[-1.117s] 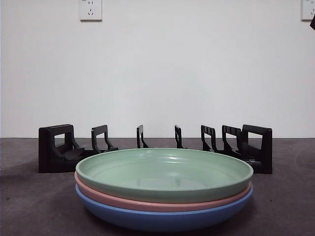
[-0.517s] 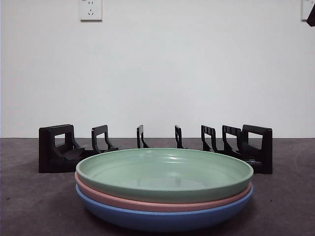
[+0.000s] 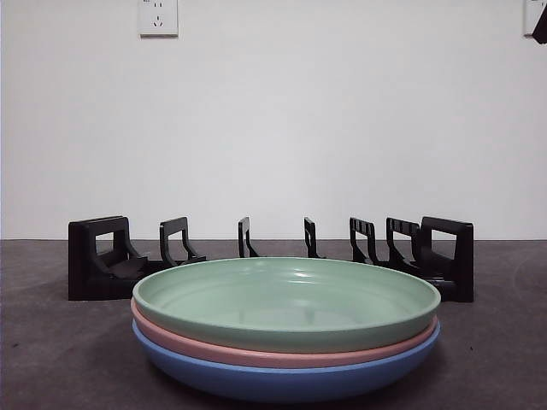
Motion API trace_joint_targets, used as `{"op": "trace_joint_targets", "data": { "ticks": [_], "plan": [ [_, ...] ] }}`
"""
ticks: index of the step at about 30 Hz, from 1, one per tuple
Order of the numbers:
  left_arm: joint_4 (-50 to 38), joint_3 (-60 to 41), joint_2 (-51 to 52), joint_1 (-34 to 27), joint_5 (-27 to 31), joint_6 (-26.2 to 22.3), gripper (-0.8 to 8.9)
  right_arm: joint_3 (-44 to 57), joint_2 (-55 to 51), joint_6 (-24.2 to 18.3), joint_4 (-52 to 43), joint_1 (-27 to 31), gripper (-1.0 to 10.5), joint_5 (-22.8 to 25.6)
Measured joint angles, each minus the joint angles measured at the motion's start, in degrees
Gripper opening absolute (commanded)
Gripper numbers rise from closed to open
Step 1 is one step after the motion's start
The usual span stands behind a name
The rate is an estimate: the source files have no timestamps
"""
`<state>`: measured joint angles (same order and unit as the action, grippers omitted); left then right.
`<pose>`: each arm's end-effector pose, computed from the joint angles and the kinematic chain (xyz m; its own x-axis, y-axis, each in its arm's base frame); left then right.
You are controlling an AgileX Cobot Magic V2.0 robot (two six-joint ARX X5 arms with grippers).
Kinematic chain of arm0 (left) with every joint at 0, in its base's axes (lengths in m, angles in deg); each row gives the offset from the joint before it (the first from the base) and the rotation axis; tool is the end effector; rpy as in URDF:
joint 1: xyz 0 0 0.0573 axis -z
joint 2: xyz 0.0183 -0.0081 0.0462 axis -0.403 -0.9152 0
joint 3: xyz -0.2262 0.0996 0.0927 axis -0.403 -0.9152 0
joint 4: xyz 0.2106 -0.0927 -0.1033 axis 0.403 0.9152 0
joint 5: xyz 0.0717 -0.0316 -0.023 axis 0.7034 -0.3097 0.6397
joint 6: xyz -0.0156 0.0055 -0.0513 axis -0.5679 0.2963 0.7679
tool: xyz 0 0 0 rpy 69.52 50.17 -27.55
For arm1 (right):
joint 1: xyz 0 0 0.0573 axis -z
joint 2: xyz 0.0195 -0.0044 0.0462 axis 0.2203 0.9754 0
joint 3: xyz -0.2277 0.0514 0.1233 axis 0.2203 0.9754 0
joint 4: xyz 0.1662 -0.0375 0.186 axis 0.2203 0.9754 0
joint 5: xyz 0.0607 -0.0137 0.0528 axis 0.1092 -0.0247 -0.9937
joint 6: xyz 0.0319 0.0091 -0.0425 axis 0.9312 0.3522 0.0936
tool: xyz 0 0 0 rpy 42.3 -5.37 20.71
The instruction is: Place the plate
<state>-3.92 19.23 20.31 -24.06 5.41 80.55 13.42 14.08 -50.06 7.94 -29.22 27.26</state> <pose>0.0952 0.0019 0.1601 0.9914 0.0571 -0.1177 -0.0729 0.9883 -0.1342 0.1382 0.0441 0.3194 0.8042 0.3474 -0.4822 -0.4034 0.9149 -0.0137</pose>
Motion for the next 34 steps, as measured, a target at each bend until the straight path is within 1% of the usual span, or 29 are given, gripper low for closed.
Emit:
{"op": "trace_joint_targets", "data": {
  "ticks": [9,12,14,17,21,24,26,29,32,34],
  "plan": [
    [0.0,0.0,0.0,0.0,0.0,0.0,0.08,0.0,0.0,-0.1,-0.4,0.0,0.1,0.0],
    [0.0,0.0,0.0,0.0,0.0,0.0,0.08,0.3,-0.9,-1.7,-2.6,0.0,0.1,0.2],
    [0.0,0.0,0.0,0.0,0.0,0.0,0.08,2.5,-3.2,-3.3,-5.4,0.8,0.1,0.7],
    [0.0,0.0,0.0,0.0,0.0,0.0,0.08,10.6,-9.1,-4.8,-11.0,3.9,0.1,1.6],
    [0.0,0.0,0.0,0.0,0.0,0.0,0.08,26.3,-19.2,-4.6,-21.8,8.4,0.1,2.7],
    [0.0,0.0,0.0,0.0,0.0,0.0,0.08,37.2,-26.3,-4.4,-29.3,10.0,0.1,3.0],
    [0.0,0.0,0.0,0.0,0.0,0.0,0.08,42.1,-30.4,-4.2,-29.9,10.7,0.1,3.4],
    [0.0,0.0,0.0,0.0,0.0,0.0,0.08,46.8,-36.1,-2.5,-29.4,11.5,0.1,5.9],
    [0.0,0.0,0.0,0.0,0.0,0.0,0.08,47.2,-41.3,-0.5,-25.3,12.1,0.1,6.3],
    [0.0,0.0,0.0,0.0,0.0,0.0,0.08,47.1,-41.9,0.4,-25.4,12.2,0.1,6.3]
  ]
}}
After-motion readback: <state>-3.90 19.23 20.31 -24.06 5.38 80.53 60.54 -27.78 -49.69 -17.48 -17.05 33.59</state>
